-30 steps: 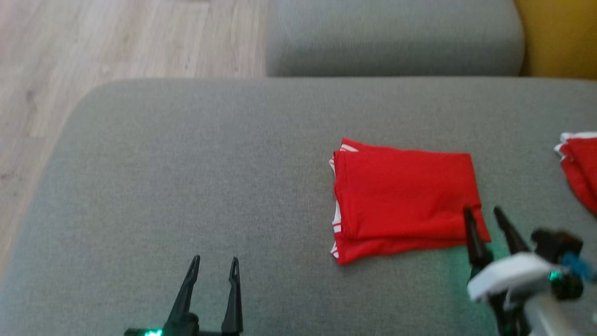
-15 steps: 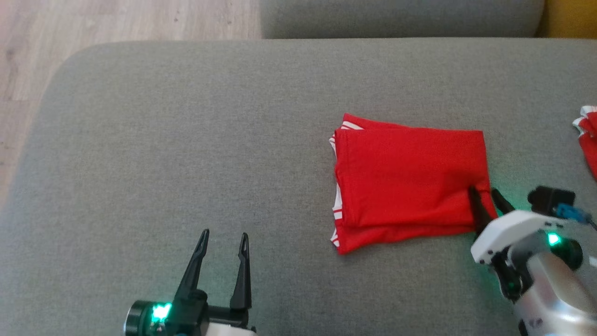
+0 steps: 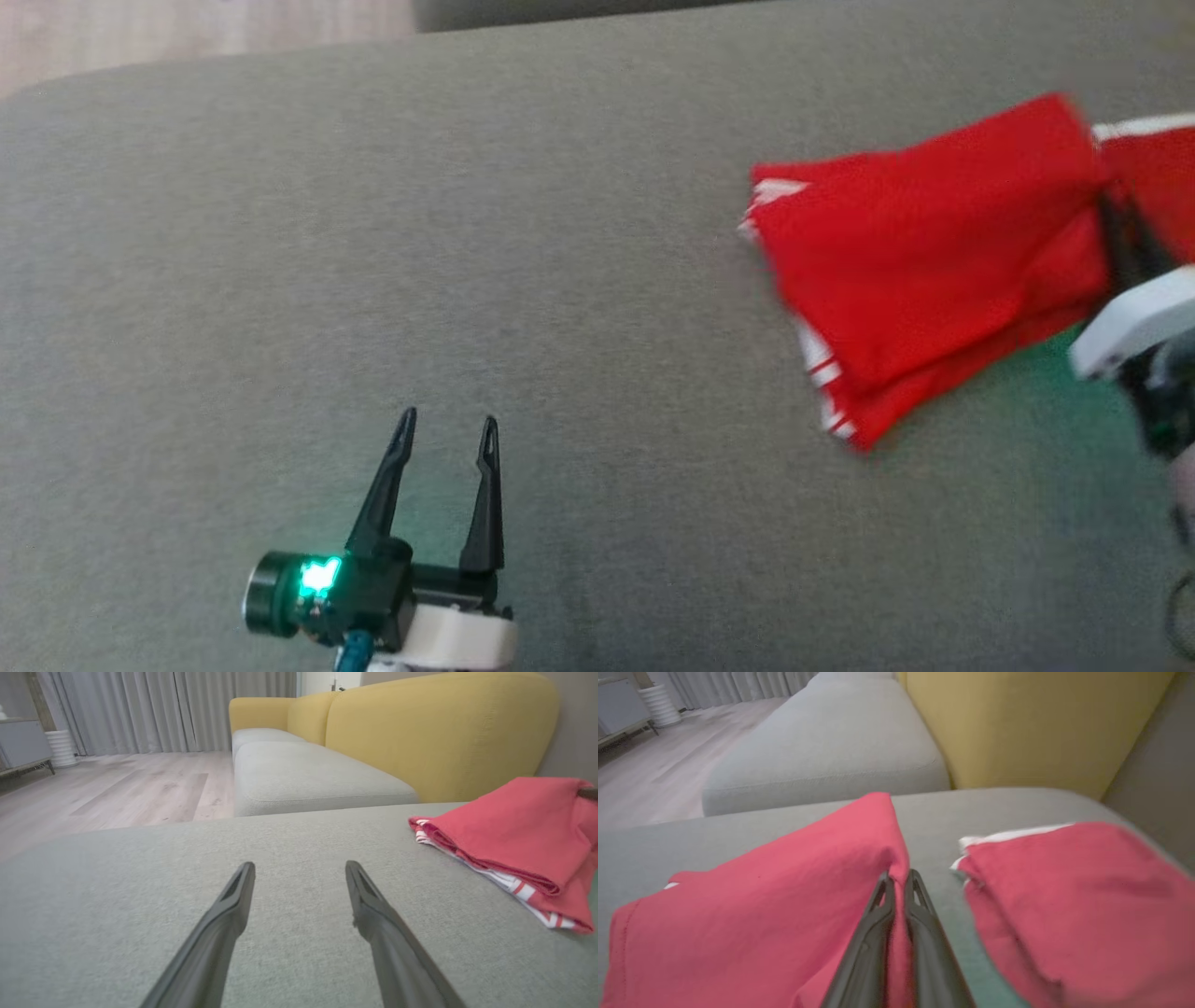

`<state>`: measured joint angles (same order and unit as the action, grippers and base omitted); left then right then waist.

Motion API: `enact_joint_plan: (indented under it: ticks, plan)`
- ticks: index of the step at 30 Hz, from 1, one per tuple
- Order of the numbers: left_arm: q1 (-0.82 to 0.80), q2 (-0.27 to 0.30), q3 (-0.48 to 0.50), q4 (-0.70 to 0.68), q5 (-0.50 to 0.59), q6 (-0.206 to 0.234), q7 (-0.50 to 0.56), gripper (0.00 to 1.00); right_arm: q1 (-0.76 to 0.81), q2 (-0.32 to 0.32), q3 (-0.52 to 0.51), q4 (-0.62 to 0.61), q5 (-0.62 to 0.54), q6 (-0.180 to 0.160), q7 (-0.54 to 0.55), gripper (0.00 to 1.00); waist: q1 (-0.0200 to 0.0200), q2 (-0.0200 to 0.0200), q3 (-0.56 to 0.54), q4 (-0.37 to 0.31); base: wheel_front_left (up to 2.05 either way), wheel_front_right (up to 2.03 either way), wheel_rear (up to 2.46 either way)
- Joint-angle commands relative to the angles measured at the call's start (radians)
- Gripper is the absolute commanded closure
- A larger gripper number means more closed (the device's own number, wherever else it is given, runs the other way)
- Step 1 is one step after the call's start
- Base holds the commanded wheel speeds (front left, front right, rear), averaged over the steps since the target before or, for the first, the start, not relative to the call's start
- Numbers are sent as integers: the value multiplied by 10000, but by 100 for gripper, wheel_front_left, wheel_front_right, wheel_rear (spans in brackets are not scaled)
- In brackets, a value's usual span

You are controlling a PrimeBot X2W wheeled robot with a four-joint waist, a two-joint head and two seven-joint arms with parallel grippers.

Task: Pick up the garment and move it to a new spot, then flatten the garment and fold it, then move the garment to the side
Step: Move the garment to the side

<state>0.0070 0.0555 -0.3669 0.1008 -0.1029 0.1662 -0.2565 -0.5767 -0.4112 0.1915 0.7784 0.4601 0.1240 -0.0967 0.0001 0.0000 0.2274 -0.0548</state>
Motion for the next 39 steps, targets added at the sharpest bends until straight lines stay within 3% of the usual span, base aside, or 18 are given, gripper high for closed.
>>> enact_joint_plan:
  ticks: [1,9,12,13,14,19,25,33,39]
  plan:
    - [-433,-53,314,-296,131,-16,-53,0,-332,-548,16,-346,-125,67,-49,100,-1,0,366,-435,0,0,0]
    - [-1005,-53,577,-390,254,-102,-53,0,-822,-2403,-916,-936,-404,67,585,100,-1,0,963,-840,0,0,0]
    - [-1091,-53,625,-408,263,-134,-53,0,-865,-2744,-1239,-1184,-339,67,727,100,-1,0,1102,-853,0,0,0]
    - [-1133,-53,636,-407,247,-151,-53,0,-877,-2885,-1436,-1284,-384,67,701,77,-1,0,1156,-836,0,0,0]
    - [-1179,-53,637,-415,225,-166,-53,0,-866,-3004,-1600,-1385,-487,67,635,0,-1,0,1203,-801,0,0,0]
    - [-1289,-53,628,-538,-143,-178,-53,0,-528,-2821,-2283,-1742,-1009,67,565,0,-1,0,1131,-513,0,0,0]
    - [-1050,-53,635,-562,-887,-378,-53,0,647,-1450,-2354,-2655,-1365,67,202,0,-1,0,358,-3,0,0,0]
    - [-395,-53,825,365,-1538,-136,-53,0,3086,1054,-525,-3757,-992,67,-647,0,-1,0,-1444,498,0,0,0]
    - [217,-53,875,430,-1719,-21,-53,0,4472,1949,1230,-3741,-845,67,-1609,0,-1,0,-2629,843,0,0,0]
